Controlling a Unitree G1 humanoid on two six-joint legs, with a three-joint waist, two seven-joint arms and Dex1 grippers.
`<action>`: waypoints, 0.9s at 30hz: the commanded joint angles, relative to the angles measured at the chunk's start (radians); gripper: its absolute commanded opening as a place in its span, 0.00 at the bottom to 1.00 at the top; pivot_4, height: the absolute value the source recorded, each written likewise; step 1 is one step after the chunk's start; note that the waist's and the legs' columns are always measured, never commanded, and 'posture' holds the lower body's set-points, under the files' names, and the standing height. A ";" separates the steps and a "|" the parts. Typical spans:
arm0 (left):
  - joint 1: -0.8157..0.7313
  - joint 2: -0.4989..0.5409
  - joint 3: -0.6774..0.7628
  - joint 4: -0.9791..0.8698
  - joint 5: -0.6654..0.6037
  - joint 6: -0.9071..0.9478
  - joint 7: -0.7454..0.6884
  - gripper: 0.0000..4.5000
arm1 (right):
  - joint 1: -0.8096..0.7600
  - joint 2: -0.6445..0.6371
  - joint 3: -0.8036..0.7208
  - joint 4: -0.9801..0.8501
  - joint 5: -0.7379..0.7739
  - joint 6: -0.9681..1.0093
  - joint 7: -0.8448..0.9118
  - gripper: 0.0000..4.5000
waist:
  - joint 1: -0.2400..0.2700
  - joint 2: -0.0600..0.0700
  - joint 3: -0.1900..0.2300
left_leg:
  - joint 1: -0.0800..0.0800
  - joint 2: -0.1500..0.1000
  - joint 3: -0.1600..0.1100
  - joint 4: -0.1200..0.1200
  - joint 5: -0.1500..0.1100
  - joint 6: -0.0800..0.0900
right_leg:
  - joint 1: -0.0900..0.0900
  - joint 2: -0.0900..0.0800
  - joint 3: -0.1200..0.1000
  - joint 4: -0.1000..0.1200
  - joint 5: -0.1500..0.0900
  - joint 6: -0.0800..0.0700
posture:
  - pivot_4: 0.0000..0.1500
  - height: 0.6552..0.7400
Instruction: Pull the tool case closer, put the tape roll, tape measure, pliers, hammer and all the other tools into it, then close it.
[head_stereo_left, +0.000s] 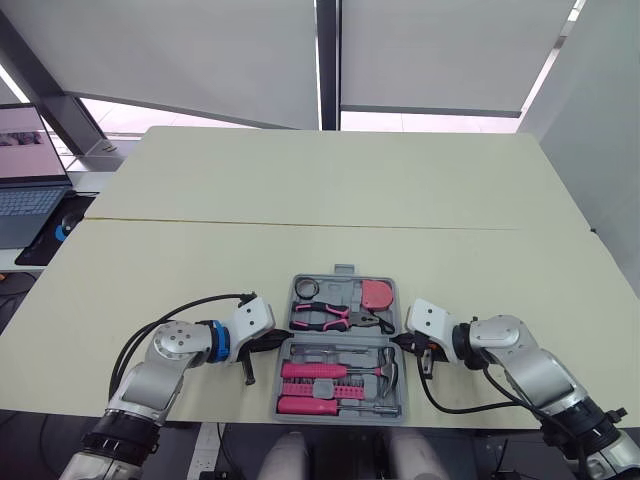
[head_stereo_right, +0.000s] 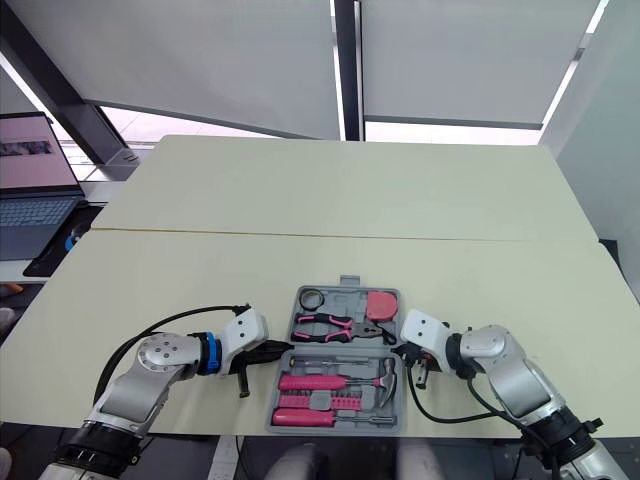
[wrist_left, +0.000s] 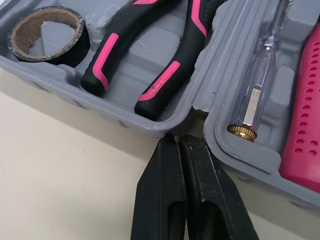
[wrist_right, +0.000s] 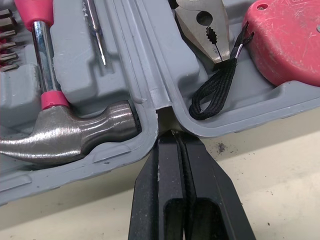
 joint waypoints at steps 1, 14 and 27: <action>0.003 -0.003 -0.011 -0.045 -0.022 -0.016 -0.010 0.02 | 0.001 0.012 0.010 -0.052 0.025 -0.004 0.004 0.00 | 0.000 0.000 0.000 | 0.000 0.000 0.000 0.000 0.000 0.000 | 0.000 0.000 0.000 0.000 0.000 0.000 | 1.00 1.00; -0.004 0.114 0.160 0.054 -0.098 -0.045 -0.018 0.02 | 0.056 -0.084 -0.119 -0.012 0.037 -0.021 -0.038 0.00 | 0.001 0.000 0.000 | 0.000 0.000 0.000 0.000 0.000 0.000 | 0.000 0.000 0.000 0.000 0.000 0.000 | 1.00 1.00; 0.124 0.181 -0.025 -0.379 -0.180 -0.095 -0.243 0.02 | 0.158 -0.061 -0.200 -0.080 0.079 -0.031 -0.125 0.00 | 0.001 0.001 -0.001 | 0.002 0.001 0.001 0.000 -0.002 0.003 | 0.002 0.001 0.001 0.001 0.000 0.000 | 1.00 1.00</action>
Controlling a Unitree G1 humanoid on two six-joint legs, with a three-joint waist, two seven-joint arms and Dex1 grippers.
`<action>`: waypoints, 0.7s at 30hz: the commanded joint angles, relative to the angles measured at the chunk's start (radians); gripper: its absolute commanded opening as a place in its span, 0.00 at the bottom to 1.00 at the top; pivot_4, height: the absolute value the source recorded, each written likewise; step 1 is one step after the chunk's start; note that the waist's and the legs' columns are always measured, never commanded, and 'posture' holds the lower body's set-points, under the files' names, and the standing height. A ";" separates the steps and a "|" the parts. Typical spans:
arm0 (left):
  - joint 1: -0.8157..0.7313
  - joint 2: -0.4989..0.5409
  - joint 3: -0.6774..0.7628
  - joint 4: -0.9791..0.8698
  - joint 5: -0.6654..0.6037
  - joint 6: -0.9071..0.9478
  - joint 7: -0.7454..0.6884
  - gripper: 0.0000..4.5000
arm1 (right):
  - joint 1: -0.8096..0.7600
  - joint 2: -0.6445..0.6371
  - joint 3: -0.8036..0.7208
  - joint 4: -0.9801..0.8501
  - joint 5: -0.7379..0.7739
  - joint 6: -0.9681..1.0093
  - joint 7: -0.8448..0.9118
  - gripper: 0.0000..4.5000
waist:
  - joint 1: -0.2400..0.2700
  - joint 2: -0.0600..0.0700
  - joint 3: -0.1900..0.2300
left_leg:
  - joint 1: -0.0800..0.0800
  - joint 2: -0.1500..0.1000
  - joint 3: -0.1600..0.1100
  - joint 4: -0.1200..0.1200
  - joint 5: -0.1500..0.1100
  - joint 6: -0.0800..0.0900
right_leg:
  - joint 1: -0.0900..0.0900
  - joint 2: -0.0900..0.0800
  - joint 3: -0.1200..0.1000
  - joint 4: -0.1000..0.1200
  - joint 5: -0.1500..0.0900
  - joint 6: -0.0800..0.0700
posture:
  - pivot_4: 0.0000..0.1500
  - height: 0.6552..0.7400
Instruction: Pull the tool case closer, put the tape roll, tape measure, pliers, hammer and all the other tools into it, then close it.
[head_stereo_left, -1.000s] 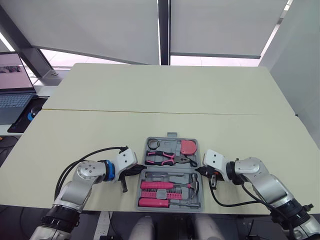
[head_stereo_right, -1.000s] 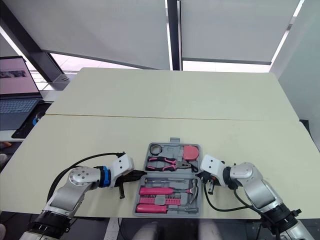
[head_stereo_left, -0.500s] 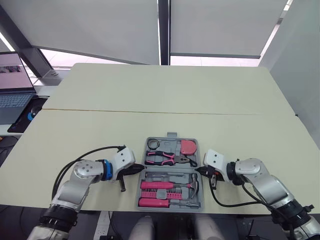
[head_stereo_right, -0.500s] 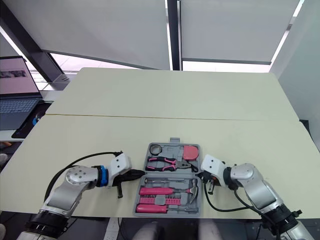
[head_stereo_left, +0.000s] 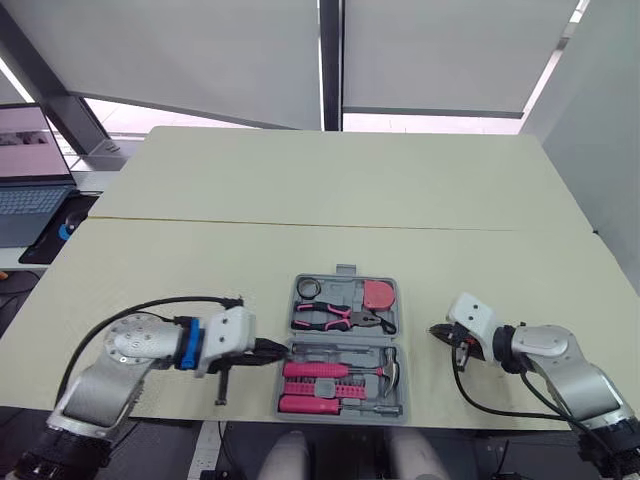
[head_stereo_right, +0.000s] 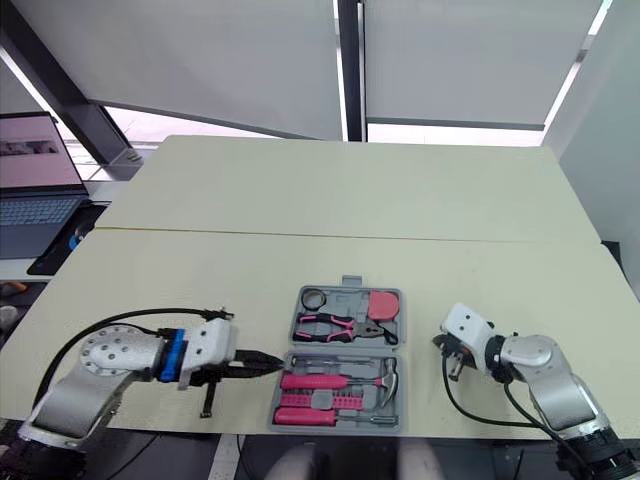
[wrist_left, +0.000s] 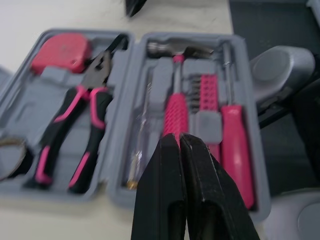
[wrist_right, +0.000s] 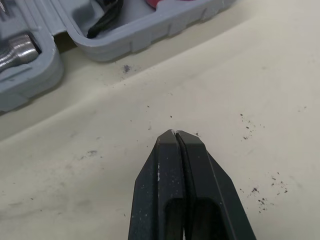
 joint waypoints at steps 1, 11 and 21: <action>-0.005 -0.004 -0.070 0.005 0.058 -0.042 -0.011 0.02 | 0.013 0.002 0.002 -0.059 0.011 0.013 -0.009 0.00 | -0.001 0.000 0.000 | 0.000 0.000 0.000 0.000 0.000 0.000 | 0.000 0.001 0.000 0.000 0.000 0.000 | 1.00 1.00; -0.076 -0.081 -0.177 0.147 0.153 -0.136 0.014 0.02 | -0.003 0.022 0.030 -0.058 0.006 0.030 -0.038 0.00 | -0.001 0.000 0.000 | 0.000 0.000 0.001 0.000 0.000 0.000 | 0.000 0.001 0.000 0.000 0.000 0.000 | 1.00 1.00; -0.101 -0.108 -0.211 0.203 0.190 -0.156 0.034 0.02 | -0.011 0.029 0.038 -0.059 0.003 0.054 -0.077 0.00 | 0.000 0.000 0.000 | 0.000 0.000 0.001 0.000 0.000 0.001 | 0.000 0.001 0.000 0.000 0.000 0.000 | 1.00 1.00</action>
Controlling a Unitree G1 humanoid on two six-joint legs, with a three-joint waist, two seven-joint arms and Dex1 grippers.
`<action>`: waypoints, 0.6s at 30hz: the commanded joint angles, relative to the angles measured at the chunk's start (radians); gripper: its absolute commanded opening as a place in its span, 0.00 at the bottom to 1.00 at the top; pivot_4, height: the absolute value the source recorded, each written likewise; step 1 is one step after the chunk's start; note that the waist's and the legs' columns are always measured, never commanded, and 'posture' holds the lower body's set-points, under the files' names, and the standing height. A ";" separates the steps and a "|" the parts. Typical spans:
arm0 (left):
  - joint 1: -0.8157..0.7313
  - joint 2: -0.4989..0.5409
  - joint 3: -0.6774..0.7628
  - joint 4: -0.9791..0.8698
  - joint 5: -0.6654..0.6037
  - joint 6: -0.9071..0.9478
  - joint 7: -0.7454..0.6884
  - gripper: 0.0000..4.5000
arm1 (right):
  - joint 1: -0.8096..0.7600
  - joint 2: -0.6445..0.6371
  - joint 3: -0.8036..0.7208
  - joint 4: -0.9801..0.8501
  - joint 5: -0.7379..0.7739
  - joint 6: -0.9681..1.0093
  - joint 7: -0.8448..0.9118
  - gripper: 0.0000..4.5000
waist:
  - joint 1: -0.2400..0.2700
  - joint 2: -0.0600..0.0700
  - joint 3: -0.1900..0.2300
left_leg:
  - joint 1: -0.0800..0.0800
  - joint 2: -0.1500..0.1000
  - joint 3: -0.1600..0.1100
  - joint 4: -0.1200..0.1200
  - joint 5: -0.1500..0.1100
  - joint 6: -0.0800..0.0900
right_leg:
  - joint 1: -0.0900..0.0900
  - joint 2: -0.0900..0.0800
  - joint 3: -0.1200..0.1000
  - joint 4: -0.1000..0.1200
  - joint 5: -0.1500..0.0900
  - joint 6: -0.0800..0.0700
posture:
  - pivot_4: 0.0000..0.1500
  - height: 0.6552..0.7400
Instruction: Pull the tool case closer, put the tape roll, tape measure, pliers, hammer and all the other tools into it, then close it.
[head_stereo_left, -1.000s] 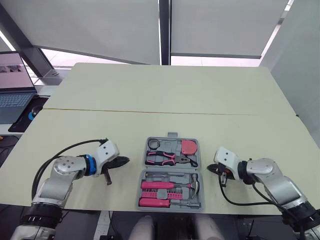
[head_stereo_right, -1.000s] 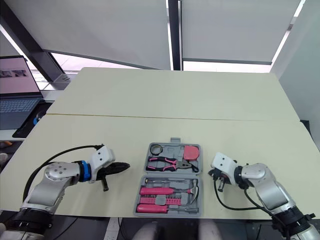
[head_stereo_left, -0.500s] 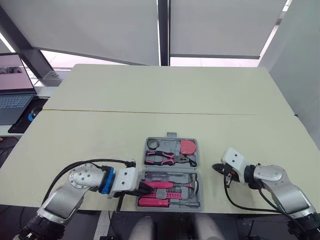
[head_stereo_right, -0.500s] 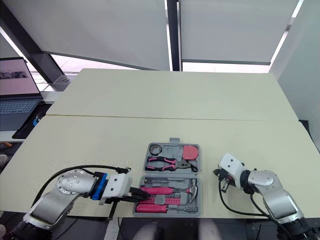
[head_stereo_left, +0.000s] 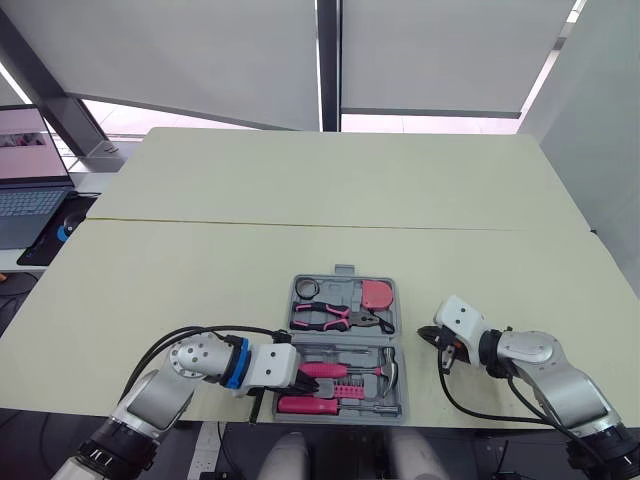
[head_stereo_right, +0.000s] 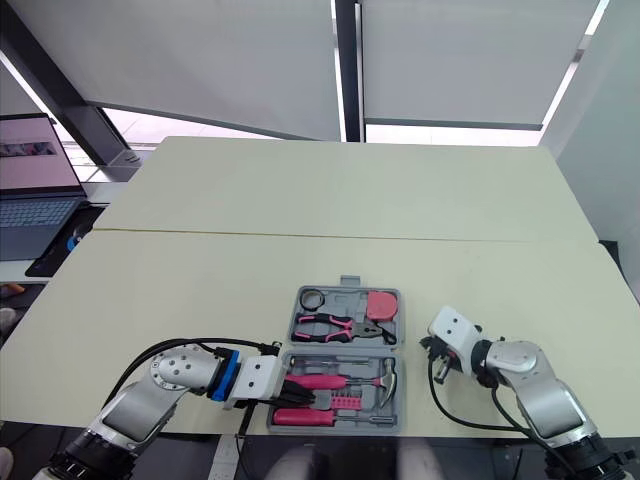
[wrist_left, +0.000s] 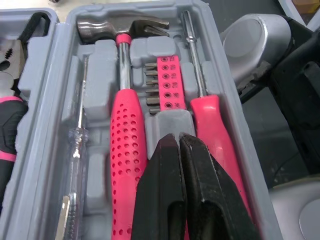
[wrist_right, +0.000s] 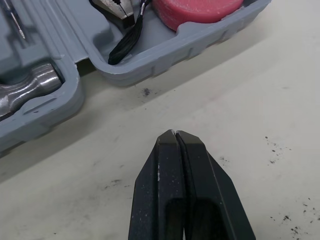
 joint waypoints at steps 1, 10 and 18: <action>-0.015 -0.002 -0.017 0.014 0.021 -0.030 -0.001 0.02 | -0.009 -0.001 -0.007 -0.027 0.001 0.011 -0.010 0.00 | 0.000 0.000 0.000 | 0.000 0.000 0.000 0.000 0.000 0.000 | 0.000 0.000 0.000 0.000 0.000 0.000 | 1.00 1.00; -0.013 -0.001 -0.044 0.018 0.044 -0.053 -0.008 0.01 | -0.097 0.065 -0.111 -0.041 0.100 0.235 -0.078 0.04 | -0.001 0.001 -0.001 | 0.000 0.000 0.000 0.000 0.000 0.000 | 0.000 0.000 0.000 0.000 0.000 0.000 | 1.00 1.00; -0.023 -0.005 -0.057 0.038 0.063 -0.059 0.007 0.00 | -0.140 0.083 -0.146 -0.049 0.176 0.373 -0.096 0.42 | 0.000 0.001 -0.002 | 0.000 0.000 -0.001 0.000 0.000 0.000 | 0.000 0.000 0.000 0.000 0.000 0.000 | 1.00 1.00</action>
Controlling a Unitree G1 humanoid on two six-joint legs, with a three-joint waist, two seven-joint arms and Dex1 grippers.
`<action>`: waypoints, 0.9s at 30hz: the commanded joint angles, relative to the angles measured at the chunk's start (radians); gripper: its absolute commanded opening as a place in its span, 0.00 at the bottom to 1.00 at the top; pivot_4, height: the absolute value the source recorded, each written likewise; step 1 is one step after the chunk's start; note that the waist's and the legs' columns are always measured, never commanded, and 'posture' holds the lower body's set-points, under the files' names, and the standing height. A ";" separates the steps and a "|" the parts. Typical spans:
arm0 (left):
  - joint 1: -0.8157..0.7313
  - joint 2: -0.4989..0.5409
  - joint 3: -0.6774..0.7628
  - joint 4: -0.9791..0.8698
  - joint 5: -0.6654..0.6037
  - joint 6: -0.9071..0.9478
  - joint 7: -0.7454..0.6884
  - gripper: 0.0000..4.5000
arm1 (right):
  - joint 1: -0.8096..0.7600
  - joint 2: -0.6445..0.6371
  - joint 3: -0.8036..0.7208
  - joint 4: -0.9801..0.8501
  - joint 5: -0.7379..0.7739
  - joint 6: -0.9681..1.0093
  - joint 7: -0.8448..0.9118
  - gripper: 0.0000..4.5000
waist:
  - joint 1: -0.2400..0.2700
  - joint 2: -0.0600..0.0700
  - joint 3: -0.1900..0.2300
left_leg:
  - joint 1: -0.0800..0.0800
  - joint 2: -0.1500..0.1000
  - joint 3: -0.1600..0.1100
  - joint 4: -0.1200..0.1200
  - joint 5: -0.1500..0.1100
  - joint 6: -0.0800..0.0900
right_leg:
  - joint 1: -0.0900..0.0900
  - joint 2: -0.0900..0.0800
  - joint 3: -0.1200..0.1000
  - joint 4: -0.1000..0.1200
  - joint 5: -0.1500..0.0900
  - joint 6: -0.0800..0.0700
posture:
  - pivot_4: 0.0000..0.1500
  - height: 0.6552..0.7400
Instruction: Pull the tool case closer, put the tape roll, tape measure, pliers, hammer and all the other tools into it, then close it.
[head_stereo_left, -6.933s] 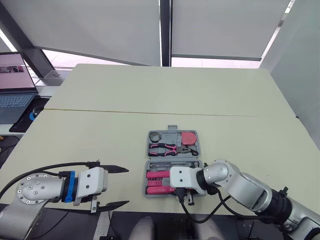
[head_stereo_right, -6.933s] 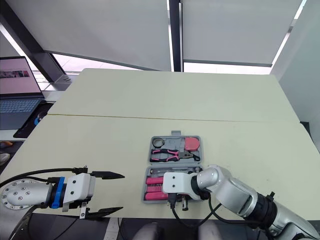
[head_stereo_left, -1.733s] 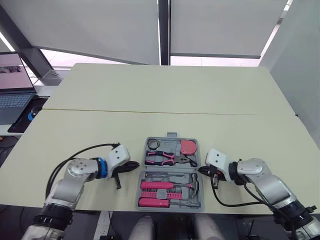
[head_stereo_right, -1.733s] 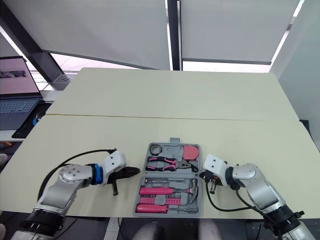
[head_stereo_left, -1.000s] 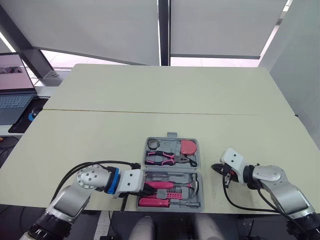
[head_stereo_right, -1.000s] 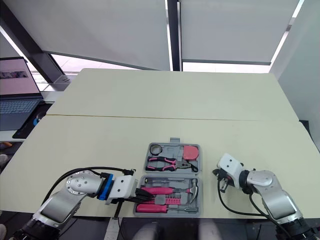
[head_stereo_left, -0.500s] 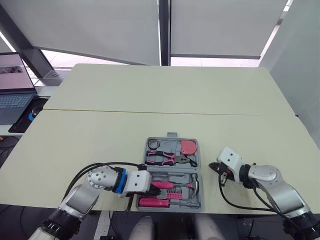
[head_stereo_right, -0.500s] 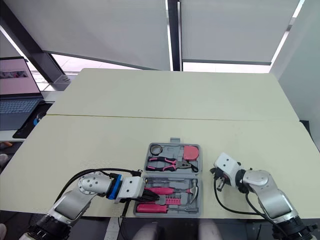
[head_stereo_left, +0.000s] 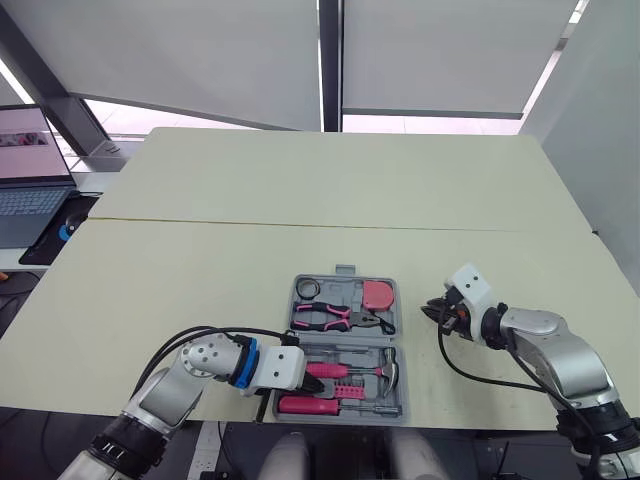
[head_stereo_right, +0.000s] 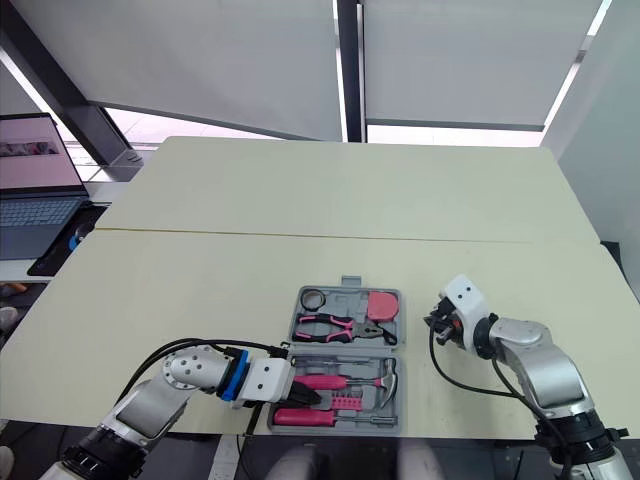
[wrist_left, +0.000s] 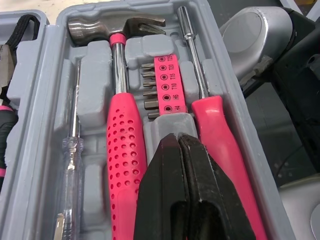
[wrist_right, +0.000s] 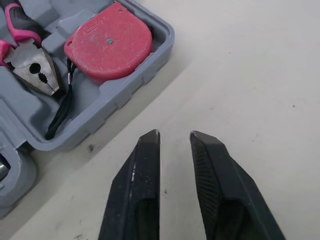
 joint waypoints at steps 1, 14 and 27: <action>-0.002 0.003 -0.016 0.011 0.024 -0.007 0.003 0.00 | -0.025 0.026 -0.036 -0.031 0.043 0.062 -0.031 0.49 | 0.000 0.000 0.000 | 0.000 0.000 0.000 0.000 0.000 0.000 | 0.000 0.000 0.000 0.000 0.000 0.000 | 1.00 1.00; 0.005 0.015 -0.040 0.011 0.051 -0.014 -0.002 0.00 | -0.213 0.252 -0.221 0.112 0.255 0.510 -0.172 0.99 | -0.003 0.004 -0.005 | 0.001 0.000 0.000 0.000 0.000 0.000 | 0.000 0.000 0.000 0.001 0.000 0.000 | 1.00 1.00; 0.005 0.038 -0.060 0.039 0.083 -0.034 -0.017 0.00 | -0.283 0.403 -0.120 0.309 0.250 0.402 -0.201 0.99 | -0.019 0.002 -0.018 | 0.006 0.001 0.002 -0.002 0.000 0.001 | 0.001 0.001 0.001 0.005 0.000 0.000 | 1.00 1.00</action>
